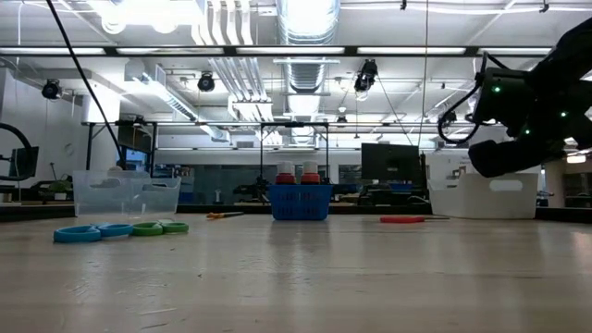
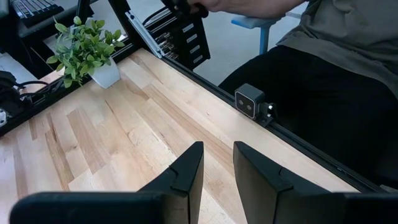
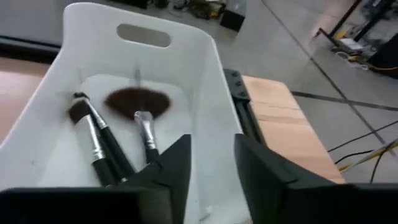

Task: Pick & Place Paint Supplies
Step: Put the black eyebrow brush into the white bin

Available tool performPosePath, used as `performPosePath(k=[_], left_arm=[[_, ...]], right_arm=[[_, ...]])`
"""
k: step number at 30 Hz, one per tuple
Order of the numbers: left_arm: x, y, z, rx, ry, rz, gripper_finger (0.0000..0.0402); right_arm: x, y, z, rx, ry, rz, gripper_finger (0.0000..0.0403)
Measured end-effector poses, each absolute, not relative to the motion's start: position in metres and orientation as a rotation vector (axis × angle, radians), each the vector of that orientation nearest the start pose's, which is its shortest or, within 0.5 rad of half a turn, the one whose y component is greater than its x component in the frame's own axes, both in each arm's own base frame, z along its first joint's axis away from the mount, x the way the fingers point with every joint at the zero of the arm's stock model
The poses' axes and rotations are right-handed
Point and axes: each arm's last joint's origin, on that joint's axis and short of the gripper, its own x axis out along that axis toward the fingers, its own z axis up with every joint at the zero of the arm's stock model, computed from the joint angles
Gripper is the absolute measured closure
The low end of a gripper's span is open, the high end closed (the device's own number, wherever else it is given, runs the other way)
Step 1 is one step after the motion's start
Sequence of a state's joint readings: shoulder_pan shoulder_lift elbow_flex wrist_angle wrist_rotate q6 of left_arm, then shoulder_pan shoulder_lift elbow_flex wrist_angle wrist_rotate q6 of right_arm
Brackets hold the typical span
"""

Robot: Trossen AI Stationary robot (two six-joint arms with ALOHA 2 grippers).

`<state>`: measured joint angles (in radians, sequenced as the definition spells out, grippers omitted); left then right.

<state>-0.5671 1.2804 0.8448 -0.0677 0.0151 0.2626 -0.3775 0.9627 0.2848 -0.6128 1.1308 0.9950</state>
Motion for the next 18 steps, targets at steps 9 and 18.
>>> performPosePath(k=[9, 18], left_arm=[[0.233, -0.1489, 0.2608, 0.389, 0.415, -0.633, 0.0307], [0.233, -0.149, 0.2608, 0.389, 0.415, -0.633, 0.0307]], right_arm=[[0.104, -0.0694, 0.1396, 0.201, 0.523, -1.716, 0.0201], [0.1061, -0.0696, 0.1407, 0.24, 0.54, -1.688, 0.016]])
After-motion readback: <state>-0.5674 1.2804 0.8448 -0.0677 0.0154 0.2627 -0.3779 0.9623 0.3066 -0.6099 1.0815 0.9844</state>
